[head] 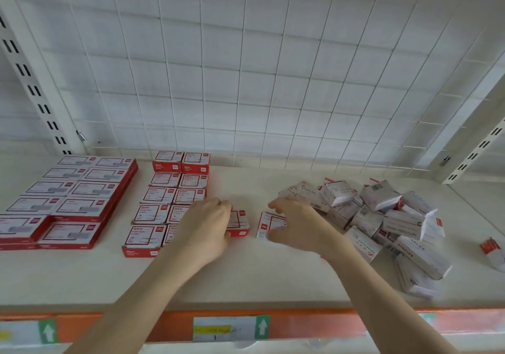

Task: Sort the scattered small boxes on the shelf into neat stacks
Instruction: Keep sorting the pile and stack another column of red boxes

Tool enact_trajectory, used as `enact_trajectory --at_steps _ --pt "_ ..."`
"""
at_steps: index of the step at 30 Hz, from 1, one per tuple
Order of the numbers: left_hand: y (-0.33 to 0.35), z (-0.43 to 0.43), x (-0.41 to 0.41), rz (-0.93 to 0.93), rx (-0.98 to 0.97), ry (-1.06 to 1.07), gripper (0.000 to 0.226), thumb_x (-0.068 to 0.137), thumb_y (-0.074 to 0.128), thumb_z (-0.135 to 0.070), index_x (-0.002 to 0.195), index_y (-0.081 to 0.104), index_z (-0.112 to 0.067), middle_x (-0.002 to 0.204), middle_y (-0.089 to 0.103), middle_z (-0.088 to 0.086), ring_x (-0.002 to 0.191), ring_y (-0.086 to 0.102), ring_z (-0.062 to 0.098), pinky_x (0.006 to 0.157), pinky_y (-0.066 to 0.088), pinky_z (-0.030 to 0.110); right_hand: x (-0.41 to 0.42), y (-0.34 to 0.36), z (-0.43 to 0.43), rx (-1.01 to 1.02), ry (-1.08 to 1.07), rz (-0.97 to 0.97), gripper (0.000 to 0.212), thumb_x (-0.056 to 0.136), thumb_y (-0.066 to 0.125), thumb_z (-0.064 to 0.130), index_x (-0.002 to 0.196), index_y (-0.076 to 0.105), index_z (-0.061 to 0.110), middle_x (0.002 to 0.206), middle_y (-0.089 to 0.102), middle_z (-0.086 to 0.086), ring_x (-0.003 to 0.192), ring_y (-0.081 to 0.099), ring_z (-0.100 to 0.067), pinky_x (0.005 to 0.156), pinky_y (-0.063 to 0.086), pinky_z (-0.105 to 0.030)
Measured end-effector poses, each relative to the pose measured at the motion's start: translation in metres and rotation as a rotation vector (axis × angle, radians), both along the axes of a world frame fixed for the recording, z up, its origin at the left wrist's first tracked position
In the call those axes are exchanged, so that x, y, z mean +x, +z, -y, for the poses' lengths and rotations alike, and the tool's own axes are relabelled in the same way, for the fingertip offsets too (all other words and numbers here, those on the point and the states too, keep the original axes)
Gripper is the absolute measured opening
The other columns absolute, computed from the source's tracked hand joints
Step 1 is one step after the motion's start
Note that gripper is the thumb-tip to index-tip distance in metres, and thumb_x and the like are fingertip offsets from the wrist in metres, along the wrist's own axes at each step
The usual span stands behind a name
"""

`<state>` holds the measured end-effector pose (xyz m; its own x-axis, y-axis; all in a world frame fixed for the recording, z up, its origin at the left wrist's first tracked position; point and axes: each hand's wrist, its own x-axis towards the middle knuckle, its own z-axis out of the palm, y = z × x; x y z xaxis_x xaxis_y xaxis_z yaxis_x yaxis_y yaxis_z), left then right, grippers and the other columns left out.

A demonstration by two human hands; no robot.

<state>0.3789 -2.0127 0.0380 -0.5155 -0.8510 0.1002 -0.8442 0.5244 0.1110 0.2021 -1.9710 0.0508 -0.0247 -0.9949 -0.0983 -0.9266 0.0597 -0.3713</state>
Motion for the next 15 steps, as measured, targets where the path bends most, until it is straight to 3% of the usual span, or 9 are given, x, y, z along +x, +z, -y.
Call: enact_trajectory --at_steps 2,5,9,11,15 --pt "0.0 0.001 -0.002 0.017 0.017 -0.005 0.04 0.087 0.06 -0.022 0.125 0.049 -0.015 0.12 0.055 0.001 0.111 0.05 0.021 0.091 0.041 0.028 0.004 -0.004 0.0 -0.006 0.03 -0.033 0.058 0.078 0.064 0.027 0.131 0.044 0.014 0.124 0.049 -0.006 0.118 0.043 -0.022 0.095 0.038 -0.03" --pt "-0.004 0.001 -0.005 0.018 0.032 -0.033 0.04 0.087 0.059 -0.022 0.125 0.049 -0.015 0.121 0.054 0.0 0.113 0.049 0.021 0.093 0.04 0.028 0.007 -0.004 0.002 -0.014 0.076 -0.055 0.046 0.077 0.063 0.021 0.121 0.052 0.012 0.111 0.052 -0.005 0.105 0.049 -0.022 0.082 0.043 -0.029" --pt "0.001 -0.005 -0.015 -0.244 0.022 -0.093 0.056 0.085 0.06 -0.034 0.135 0.043 -0.017 0.134 0.043 -0.004 0.126 0.036 0.016 0.101 0.032 0.025 0.002 0.005 0.003 -0.082 -0.048 0.097 0.032 0.069 0.069 0.019 0.1 0.061 0.014 0.089 0.058 0.002 0.083 0.053 -0.014 0.066 0.043 -0.023" --pt "0.007 -0.012 -0.024 -0.41 0.011 -0.089 0.063 0.08 0.065 -0.041 0.134 0.045 -0.017 0.134 0.045 -0.004 0.125 0.04 0.016 0.098 0.033 0.025 0.002 0.011 0.006 -0.119 -0.182 0.299 0.029 0.064 0.073 0.016 0.091 0.063 0.013 0.077 0.059 0.003 0.071 0.055 -0.013 0.059 0.042 -0.02" --pt "0.004 -0.02 -0.042 -0.607 -0.036 -0.097 0.077 0.068 0.078 -0.034 0.135 0.045 -0.012 0.127 0.053 0.005 0.109 0.056 0.025 0.083 0.045 0.03 0.002 0.019 0.007 -0.037 -0.308 1.052 0.019 0.073 0.068 0.001 0.092 0.064 -0.001 0.074 0.061 -0.009 0.068 0.057 -0.02 0.063 0.045 -0.027"
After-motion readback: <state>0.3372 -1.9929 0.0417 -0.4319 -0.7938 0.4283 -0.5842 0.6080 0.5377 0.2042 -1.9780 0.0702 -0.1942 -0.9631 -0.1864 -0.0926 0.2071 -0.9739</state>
